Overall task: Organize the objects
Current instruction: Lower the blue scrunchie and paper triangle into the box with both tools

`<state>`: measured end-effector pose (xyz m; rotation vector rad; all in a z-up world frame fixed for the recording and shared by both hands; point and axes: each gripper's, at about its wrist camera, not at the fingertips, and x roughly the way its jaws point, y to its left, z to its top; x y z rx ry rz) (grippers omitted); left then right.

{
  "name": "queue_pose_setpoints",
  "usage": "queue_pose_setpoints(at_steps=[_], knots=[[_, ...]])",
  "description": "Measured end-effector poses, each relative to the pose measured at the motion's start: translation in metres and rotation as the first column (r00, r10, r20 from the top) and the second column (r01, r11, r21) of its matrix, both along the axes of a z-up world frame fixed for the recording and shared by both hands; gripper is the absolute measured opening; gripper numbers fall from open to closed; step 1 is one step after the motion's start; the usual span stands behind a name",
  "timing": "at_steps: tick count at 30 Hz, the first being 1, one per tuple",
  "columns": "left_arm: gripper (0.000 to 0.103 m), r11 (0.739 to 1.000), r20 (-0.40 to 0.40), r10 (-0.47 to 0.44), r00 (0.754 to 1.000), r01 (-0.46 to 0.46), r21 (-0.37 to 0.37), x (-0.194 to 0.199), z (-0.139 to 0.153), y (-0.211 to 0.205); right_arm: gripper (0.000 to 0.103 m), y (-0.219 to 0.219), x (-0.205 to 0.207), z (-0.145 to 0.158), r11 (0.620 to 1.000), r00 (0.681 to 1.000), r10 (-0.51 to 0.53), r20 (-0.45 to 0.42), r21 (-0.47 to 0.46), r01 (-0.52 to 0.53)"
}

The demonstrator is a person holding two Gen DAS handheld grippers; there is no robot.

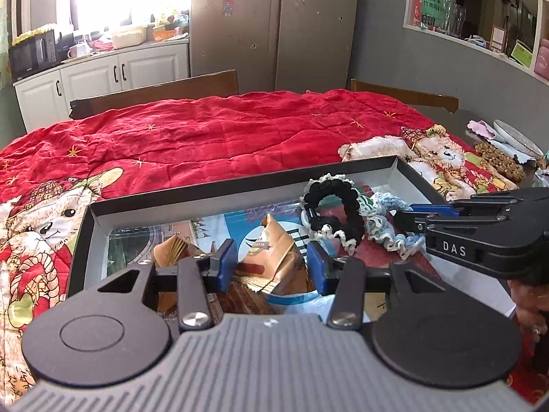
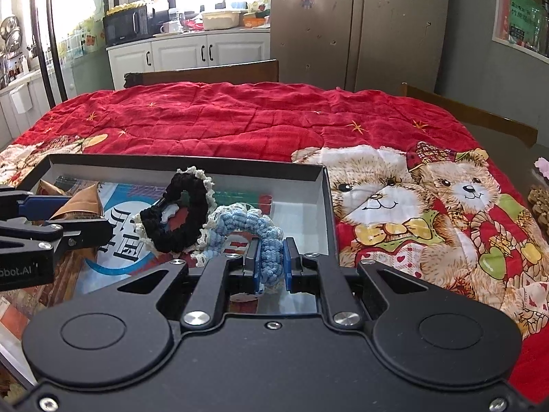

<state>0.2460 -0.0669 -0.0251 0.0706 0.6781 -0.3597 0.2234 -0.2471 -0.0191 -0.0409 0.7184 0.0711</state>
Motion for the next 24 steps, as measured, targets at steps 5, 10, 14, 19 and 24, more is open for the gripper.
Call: queue_pose_setpoints(at_steps=[5,10,14,19,24], knots=[[0.049,1.000,-0.014,-0.005,1.000,0.005,0.007,0.0009,-0.0025,-0.0008,0.013,0.0022,0.0004,-0.0005,1.000,1.000,0.010,-0.009,-0.012,-0.010],[0.050,1.000,-0.021,-0.008,1.000,0.008,0.017,0.0011,-0.0042,-0.0024,0.014,0.0037,0.0007,-0.0005,1.000,1.000,0.023,-0.012,-0.021,-0.023],[0.051,1.000,-0.026,-0.008,1.000,0.008,0.016,0.0013,-0.0051,-0.0024,0.014,0.0068,0.0003,-0.0007,0.998,0.999,0.033,-0.009,-0.045,-0.034],[0.053,1.000,-0.031,-0.006,0.999,0.007,0.021,0.0019,-0.0062,-0.0022,0.014,0.0073,0.0003,-0.0006,0.998,0.999,0.036,-0.009,-0.046,-0.036],[0.057,1.000,-0.034,-0.005,0.999,0.006,0.024,0.0021,-0.0066,-0.0019,0.015,0.0069,-0.0002,-0.0005,0.998,0.999,0.035,-0.006,-0.045,-0.035]])
